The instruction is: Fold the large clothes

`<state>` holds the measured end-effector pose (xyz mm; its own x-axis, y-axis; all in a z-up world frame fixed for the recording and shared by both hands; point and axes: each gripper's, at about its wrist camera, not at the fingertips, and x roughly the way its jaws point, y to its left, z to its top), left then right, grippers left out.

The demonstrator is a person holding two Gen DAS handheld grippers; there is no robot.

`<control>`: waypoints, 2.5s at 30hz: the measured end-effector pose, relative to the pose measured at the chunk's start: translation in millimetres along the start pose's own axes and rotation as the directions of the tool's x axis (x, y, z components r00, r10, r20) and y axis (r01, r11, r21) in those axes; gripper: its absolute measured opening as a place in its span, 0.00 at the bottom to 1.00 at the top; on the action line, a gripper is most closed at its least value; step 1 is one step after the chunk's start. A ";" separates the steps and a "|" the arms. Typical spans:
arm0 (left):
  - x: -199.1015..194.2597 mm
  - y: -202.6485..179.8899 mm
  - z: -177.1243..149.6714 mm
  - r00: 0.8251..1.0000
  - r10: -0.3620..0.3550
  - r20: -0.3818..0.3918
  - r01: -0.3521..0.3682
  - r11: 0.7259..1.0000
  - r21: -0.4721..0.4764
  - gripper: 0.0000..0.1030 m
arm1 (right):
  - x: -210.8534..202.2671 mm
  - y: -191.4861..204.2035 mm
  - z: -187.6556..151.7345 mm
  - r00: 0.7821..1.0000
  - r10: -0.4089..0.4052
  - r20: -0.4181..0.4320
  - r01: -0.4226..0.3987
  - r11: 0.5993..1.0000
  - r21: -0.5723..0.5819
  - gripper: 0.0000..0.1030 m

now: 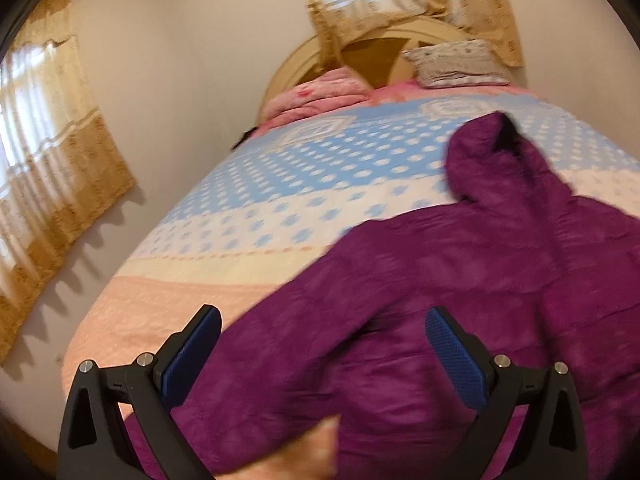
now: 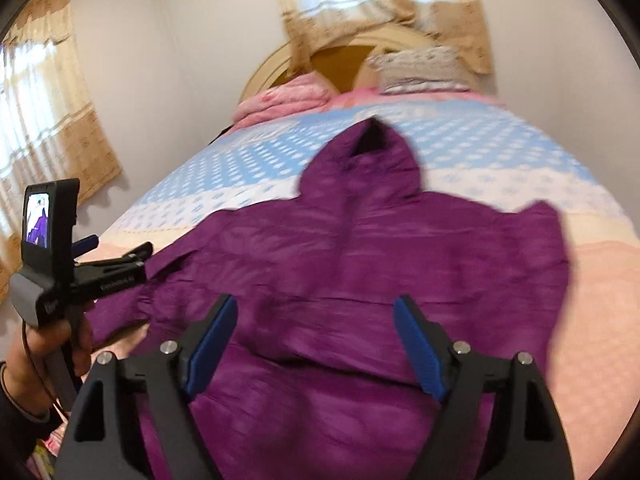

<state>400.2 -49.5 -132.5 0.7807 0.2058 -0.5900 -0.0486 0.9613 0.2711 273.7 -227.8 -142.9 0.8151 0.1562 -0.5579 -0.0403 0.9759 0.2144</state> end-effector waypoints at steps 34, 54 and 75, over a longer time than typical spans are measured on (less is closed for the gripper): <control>13.0 -97.9 -29.3 0.994 -0.103 -0.028 0.106 0.974 0.200 0.52 | 0.6 -124.0 -14.9 0.979 -0.181 -0.094 0.191 0.976 0.107 0.39; 58.9 -94.5 -42.4 0.988 -0.100 -0.121 0.107 0.993 0.055 0.87 | 102.3 -135.3 -2.9 0.963 -0.181 -0.199 0.195 0.979 0.053 0.37; 65.1 -85.1 -43.1 0.981 -0.122 -0.149 0.125 0.992 0.008 0.95 | 111.6 -68.2 -16.4 0.956 -0.197 -0.216 0.192 0.980 -0.044 0.61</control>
<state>428.3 -110.1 -226.8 0.6789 0.1120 -0.7257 0.0540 0.9780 0.2015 357.9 -274.4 -232.9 0.6624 -0.0098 -0.7491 0.0916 0.9935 0.0680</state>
